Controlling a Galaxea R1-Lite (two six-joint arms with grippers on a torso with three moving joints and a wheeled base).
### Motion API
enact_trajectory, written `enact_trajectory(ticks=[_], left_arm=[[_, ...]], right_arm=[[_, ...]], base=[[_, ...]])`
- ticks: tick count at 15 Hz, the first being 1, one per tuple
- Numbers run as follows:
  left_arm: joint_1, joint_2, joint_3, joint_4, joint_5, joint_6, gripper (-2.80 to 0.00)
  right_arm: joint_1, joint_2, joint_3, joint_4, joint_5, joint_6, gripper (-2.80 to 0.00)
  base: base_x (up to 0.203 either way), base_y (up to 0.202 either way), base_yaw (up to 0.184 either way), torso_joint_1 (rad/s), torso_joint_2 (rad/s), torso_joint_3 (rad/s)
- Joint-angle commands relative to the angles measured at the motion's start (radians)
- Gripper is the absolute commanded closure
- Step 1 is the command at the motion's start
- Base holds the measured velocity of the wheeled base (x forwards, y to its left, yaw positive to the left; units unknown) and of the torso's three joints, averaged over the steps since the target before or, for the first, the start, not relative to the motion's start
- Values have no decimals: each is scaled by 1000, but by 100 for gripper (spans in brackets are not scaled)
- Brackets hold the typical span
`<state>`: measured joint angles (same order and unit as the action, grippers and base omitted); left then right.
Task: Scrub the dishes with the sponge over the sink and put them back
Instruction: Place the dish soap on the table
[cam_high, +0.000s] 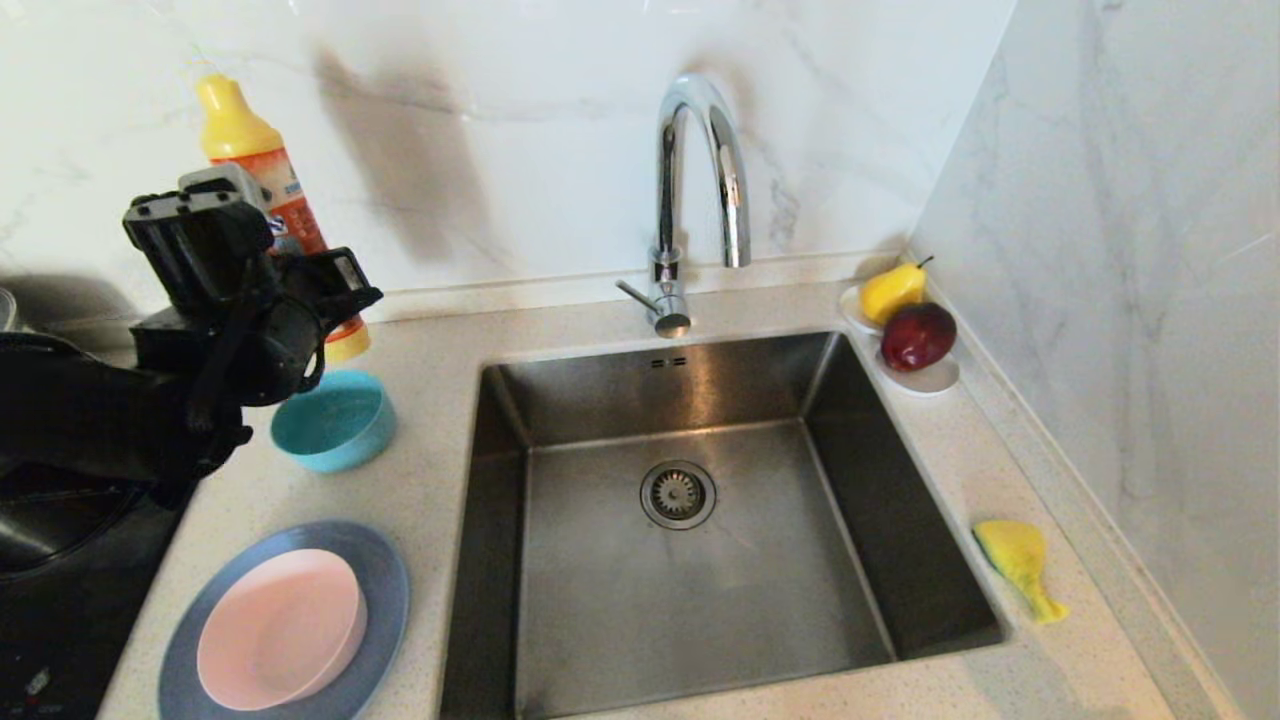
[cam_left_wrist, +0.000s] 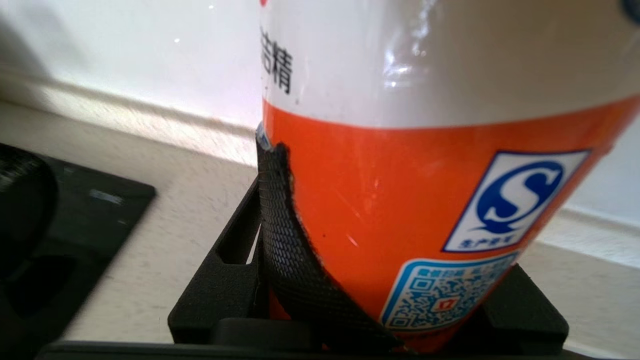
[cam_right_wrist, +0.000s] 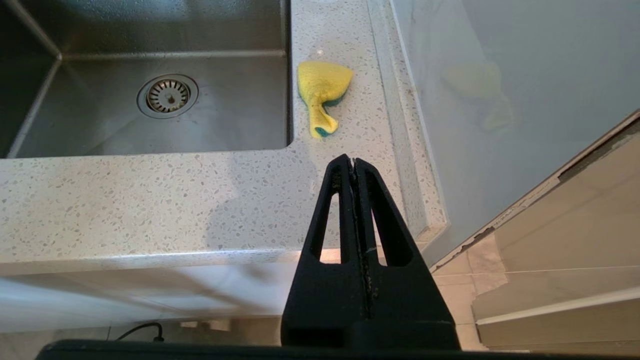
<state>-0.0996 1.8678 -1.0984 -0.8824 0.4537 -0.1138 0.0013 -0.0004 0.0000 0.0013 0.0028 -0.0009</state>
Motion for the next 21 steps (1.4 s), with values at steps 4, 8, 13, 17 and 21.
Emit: enact_trajectory(ticks=[4, 8, 13, 17, 21], left_arm=[[-25, 186, -64, -79, 82, -9, 0], [-63, 255, -125, -146, 135, -7, 0], [-65, 329, -179, -169, 174, -10, 0], [-65, 370, -256, -216, 203, 9, 0], [-65, 412, -276, -259, 204, 21, 0]], right_arm=[[0, 0, 0, 0, 0, -1, 0], [0, 0, -1, 0, 0, -1, 0], [0, 0, 0, -1, 0, 1, 0], [0, -1, 0, 0, 0, 1, 0], [0, -1, 0, 0, 0, -1, 0]], base=[[0, 0, 0, 0, 0, 0], [0, 0, 0, 0, 0, 0], [0, 0, 0, 0, 0, 0], [0, 0, 0, 0, 0, 0], [0, 0, 0, 0, 0, 0]])
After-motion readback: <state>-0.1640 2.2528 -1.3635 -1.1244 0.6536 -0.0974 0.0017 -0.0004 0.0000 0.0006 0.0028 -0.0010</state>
